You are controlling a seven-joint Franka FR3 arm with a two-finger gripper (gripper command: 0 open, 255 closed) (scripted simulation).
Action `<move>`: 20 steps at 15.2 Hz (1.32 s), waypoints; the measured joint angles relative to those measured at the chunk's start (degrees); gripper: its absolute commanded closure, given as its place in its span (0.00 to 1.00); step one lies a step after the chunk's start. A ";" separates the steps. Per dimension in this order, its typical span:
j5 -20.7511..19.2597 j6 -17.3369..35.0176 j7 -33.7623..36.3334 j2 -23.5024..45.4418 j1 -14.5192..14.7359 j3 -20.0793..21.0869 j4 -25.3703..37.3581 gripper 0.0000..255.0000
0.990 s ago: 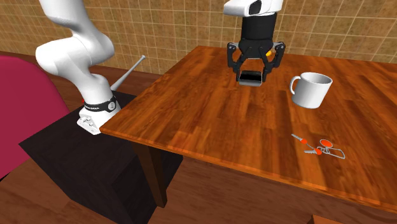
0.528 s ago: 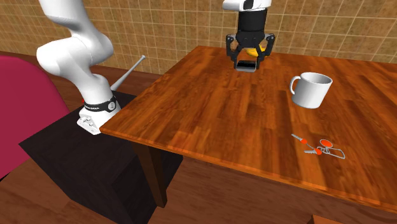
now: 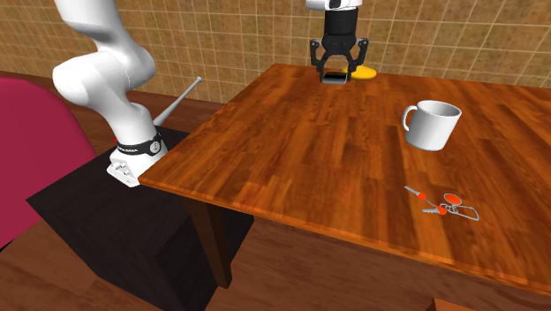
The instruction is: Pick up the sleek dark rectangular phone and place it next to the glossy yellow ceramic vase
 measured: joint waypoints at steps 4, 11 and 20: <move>-1.75 -0.45 6.14 2.64 3.34 2.30 2.84 1.00; -5.16 -1.92 16.32 7.49 9.56 5.55 8.40 1.00; -11.59 -7.00 29.13 18.38 20.46 7.83 22.65 1.00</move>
